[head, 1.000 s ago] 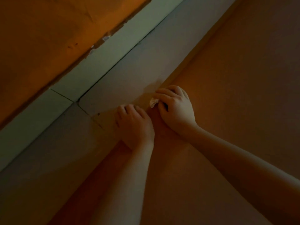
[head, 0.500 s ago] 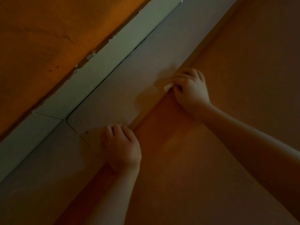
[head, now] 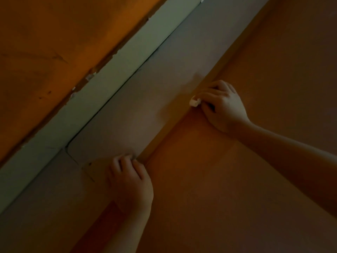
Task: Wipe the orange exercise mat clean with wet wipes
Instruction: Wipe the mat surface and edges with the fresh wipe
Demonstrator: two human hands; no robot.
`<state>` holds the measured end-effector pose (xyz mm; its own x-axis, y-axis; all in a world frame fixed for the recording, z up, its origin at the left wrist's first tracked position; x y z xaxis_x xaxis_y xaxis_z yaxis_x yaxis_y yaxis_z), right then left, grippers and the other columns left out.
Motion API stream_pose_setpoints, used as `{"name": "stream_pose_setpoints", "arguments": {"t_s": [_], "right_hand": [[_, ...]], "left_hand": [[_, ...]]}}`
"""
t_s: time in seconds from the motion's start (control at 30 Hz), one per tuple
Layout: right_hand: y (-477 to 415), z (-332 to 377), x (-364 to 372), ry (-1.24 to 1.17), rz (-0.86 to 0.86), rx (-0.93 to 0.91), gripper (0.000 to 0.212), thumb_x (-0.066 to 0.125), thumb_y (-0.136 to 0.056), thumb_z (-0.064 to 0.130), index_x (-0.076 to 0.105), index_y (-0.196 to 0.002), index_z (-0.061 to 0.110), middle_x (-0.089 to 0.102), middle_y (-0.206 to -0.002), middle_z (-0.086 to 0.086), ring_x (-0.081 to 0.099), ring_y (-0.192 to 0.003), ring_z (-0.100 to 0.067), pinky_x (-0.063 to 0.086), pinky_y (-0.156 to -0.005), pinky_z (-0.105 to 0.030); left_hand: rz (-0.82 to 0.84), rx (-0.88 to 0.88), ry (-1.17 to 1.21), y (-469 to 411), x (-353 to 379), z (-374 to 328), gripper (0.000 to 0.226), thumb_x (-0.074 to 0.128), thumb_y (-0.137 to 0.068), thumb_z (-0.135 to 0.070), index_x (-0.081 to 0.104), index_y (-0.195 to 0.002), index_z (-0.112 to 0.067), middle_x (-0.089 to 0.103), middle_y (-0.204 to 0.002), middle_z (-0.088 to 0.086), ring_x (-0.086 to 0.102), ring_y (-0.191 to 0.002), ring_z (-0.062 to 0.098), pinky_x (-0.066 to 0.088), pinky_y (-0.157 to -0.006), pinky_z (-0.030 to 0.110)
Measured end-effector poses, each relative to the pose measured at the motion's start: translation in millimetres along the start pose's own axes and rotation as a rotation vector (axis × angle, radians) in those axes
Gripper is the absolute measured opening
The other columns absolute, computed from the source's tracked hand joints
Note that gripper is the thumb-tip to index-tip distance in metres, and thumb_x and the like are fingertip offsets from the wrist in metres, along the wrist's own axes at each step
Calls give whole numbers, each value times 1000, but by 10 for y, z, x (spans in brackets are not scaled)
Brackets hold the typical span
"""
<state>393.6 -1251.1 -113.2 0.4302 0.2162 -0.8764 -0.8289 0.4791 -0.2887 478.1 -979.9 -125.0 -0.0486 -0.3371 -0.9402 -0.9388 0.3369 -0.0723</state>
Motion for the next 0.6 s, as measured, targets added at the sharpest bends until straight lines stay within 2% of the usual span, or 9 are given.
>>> {"name": "stream_pose_setpoints", "arguments": {"t_s": [0.2,0.27,0.33,0.43,0.6], "right_hand": [[3,1,8,-27,-24,-31,23,52,-89,19,73,-99,15,71,-104,3,54,-99,-24,40,-95,-38],[5,-3,3,-31,-29,-29,24,51,-89,18,73,-100,16,71,-105,4,54,-98,-24,39,-95,-37],[4,2,6,-40,-20,-36,24,52,-88,17,72,-101,17,71,-106,4,54,-99,-24,40,-95,-37],[6,-11,-1,-48,-13,-26,25,52,-87,17,72,-102,18,71,-106,5,53,-100,-23,39,-95,-35],[-2,-2,-2,-63,-16,-41,25,53,-87,16,73,-101,17,70,-106,5,57,-97,-24,40,-92,-34]], "left_hand": [[33,-41,12,-82,-9,-140,38,34,-87,-24,62,-97,-1,55,-108,16,55,-97,38,42,-84,49],[85,-40,116,-216,73,-498,30,41,-94,-20,62,-109,-5,53,-117,13,52,-107,34,41,-90,47],[89,33,190,-387,269,-1020,29,41,-97,-20,59,-118,-9,52,-124,8,49,-114,26,39,-95,42],[47,20,198,-557,511,-1504,32,37,-94,-23,61,-111,-9,56,-120,9,52,-110,29,40,-91,43],[23,15,97,-529,646,-1476,24,42,-91,-22,62,-102,-12,57,-110,6,54,-100,27,42,-82,42]]}}
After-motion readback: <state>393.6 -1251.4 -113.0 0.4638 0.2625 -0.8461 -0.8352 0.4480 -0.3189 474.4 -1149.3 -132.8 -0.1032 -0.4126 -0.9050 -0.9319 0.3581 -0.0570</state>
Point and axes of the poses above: each hand's wrist, its own y-axis away from the middle knuckle, its own x-axis out of the palm, z = x × y, the point moved 5 cm from there along -y, towards the middle knuckle
